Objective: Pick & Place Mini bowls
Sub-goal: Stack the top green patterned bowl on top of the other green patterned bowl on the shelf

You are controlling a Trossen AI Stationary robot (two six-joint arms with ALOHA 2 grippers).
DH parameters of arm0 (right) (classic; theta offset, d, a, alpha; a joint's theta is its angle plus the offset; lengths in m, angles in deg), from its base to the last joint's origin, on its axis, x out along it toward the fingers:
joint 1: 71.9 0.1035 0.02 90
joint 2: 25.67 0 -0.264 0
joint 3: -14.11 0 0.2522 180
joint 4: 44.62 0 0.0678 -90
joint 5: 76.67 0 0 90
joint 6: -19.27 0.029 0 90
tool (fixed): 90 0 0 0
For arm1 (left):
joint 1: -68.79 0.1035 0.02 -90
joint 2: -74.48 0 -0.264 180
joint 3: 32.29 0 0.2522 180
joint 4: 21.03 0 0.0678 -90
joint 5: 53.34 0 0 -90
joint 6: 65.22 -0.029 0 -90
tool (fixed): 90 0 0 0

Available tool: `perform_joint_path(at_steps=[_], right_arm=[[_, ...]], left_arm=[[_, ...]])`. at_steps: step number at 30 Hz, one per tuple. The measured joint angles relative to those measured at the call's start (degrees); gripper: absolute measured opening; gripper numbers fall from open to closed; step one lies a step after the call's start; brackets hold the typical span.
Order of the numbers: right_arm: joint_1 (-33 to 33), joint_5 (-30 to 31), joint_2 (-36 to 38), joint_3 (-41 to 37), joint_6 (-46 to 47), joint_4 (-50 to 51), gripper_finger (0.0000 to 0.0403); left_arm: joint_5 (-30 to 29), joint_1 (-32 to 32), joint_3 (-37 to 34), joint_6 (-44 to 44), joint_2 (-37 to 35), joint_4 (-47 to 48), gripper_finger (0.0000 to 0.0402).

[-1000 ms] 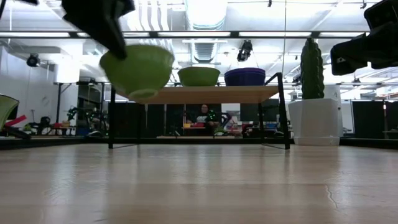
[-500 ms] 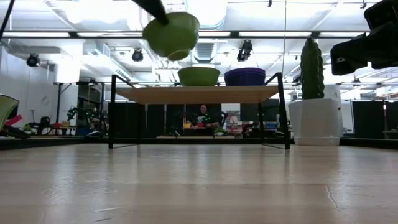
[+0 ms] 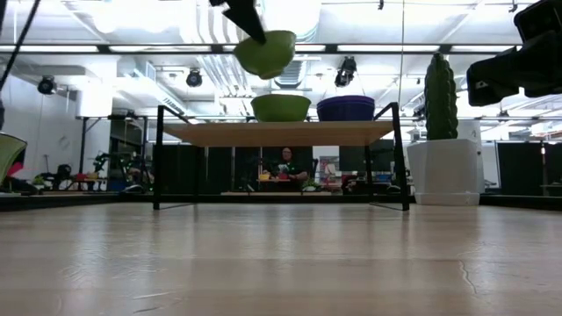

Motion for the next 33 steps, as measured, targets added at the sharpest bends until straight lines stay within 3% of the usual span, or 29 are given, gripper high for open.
perform_joint_path(at_steps=[11,18,24,33], right_arm=[[0.0,0.0,0.0,0.0,0.1,0.0,0.0008],[0.0,0.0,0.0,0.0,0.0,0.0,0.0008],[0.0,0.0,0.0,0.0,0.4,0.0,0.0008],[0.0,0.0,0.0,0.0,0.2,0.0,0.0008]], left_arm=[[0.6,7.9,12.1,-4.9,11.4,9.6,0.0],[6.3,9.2,17.1,-6.9,15.5,10.3,0.0],[10.6,10.1,17.6,-6.2,15.2,11.5,0.0],[11.3,10.6,16.5,-6.1,15.4,10.6,0.0]])
